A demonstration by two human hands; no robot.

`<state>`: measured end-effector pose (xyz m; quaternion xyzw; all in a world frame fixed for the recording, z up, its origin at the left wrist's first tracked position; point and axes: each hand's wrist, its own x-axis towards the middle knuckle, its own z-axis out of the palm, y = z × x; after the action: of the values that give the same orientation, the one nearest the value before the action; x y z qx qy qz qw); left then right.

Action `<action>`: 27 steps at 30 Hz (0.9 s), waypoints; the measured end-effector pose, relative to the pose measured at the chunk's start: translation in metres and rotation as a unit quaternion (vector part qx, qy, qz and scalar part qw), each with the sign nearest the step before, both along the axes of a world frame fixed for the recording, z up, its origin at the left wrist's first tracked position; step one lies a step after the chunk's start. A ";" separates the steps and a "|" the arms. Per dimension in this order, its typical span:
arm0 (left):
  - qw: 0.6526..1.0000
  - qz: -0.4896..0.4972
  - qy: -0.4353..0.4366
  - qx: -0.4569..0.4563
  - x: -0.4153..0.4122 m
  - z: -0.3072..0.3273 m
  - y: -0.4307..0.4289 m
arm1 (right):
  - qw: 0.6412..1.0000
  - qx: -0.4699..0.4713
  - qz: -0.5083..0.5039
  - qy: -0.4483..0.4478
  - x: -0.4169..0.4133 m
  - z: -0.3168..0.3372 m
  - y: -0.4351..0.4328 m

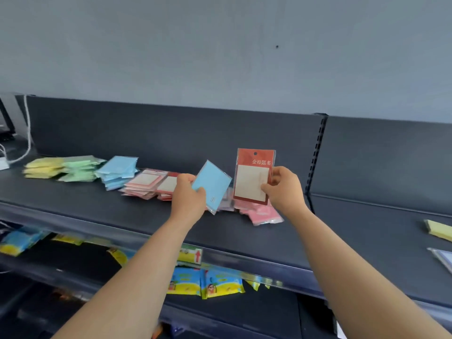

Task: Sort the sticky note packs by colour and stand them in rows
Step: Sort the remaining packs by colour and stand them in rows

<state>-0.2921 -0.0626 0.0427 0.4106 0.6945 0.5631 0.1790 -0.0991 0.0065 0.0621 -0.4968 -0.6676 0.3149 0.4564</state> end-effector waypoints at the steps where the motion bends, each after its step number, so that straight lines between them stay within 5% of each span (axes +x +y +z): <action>1: 1.000 -0.002 0.008 -0.011 -0.015 0.000 -0.002 | 1.000 -0.004 -0.003 0.002 -0.014 -0.001 -0.002; 11: 0.999 0.019 0.028 -0.029 -0.127 -0.012 -0.002 | 0.999 -0.033 0.009 -0.018 -0.119 -0.016 -0.004; 27: 0.986 0.150 -0.003 0.074 -0.235 0.004 0.009 | 0.998 -0.026 0.047 -0.019 -0.230 -0.006 0.037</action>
<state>-0.5274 -0.0535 0.0468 0.3118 0.7044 0.6345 0.0635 -0.3296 0.0435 0.0559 -0.4827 -0.6905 0.3432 0.4153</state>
